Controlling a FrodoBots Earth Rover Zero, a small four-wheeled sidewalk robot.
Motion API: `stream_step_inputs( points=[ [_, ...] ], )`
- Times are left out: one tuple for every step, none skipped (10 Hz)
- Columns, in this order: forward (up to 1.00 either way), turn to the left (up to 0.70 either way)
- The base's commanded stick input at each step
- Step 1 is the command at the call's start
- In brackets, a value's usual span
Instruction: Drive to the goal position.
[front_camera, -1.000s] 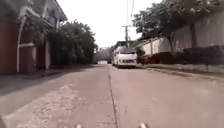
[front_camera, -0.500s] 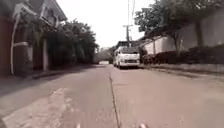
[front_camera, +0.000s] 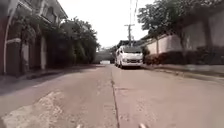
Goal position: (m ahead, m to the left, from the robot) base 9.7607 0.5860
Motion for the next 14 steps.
stream_step_inputs(
  points=[
    [0.85,0.00],
    [0.85,0.00],
    [0.85,0.00],
    [0.85,0.00],
    [0.85,0.00],
    [0.85,0.00],
    [0.85,0.00],
    [0.85,0.00],
    [0.85,0.00],
    [0.85,-0.08],
    [0.85,-0.24],
    [0.85,-0.34],
    [0.85,-0.32],
    [0.85,-0.06]
  ],
)
